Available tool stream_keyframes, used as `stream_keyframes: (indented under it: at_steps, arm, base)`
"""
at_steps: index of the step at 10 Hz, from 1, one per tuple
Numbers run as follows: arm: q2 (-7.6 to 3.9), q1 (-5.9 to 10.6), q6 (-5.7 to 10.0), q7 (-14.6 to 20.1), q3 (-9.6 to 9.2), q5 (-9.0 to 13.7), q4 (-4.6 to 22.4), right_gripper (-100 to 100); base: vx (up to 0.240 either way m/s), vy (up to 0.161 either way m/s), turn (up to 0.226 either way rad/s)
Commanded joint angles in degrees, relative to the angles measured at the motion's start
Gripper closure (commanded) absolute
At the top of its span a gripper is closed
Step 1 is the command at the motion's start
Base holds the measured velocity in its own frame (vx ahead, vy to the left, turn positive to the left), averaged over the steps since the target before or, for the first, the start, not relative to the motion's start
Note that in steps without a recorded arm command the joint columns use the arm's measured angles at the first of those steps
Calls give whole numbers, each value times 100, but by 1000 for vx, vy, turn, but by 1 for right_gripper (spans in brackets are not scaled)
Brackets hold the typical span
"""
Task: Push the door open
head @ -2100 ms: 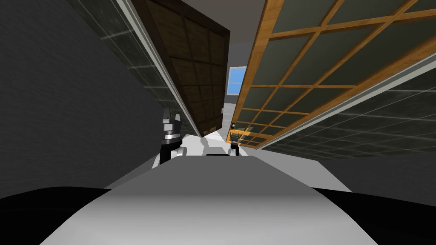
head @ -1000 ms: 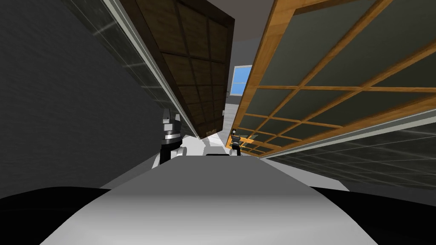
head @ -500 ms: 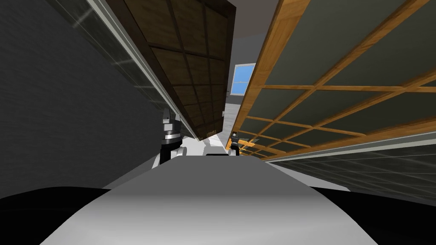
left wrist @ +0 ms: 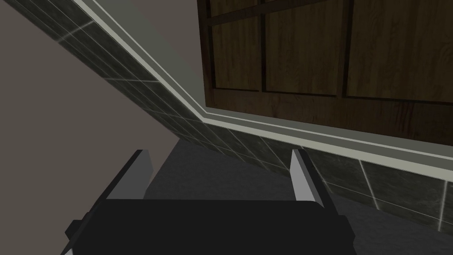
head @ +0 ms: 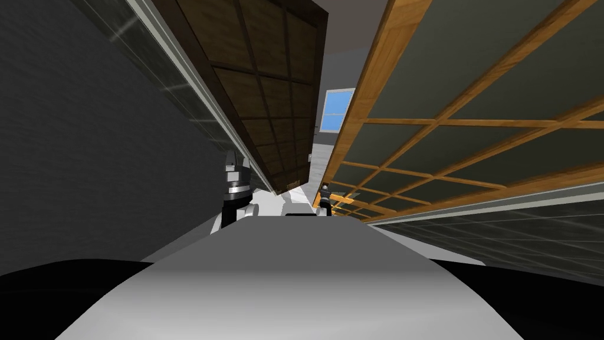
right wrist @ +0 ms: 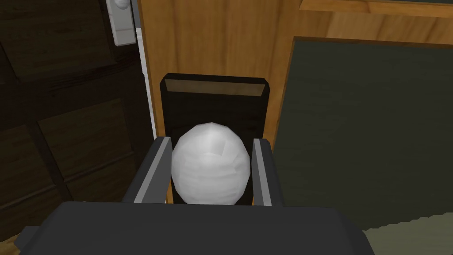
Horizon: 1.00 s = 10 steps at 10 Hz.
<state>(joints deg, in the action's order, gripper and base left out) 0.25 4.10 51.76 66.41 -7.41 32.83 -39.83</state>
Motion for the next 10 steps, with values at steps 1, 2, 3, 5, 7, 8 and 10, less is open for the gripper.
stream_keyframes:
  at_steps: [1,2,3,5,7,8,10]
  arm:
    - [-51,7,18,-27,164,25,-4,100]
    - [-81,11,31,-45,278,42,-7,100]
    - [-97,14,38,-57,347,53,-8,100]
    - [-129,20,55,-82,499,76,-12,100]
    - [-160,27,74,-110,672,103,-16,100]
    - [-174,31,85,-126,770,118,-19,100]
    - [-187,35,96,-142,871,133,-21,100]
  base:
    - [82,-10,104]
    - [142,1,103]
    - [155,-4,75]
    - [135,-16,51]
    - [88,-21,82]
    - [85,-14,79]
    - [56,-10,27]
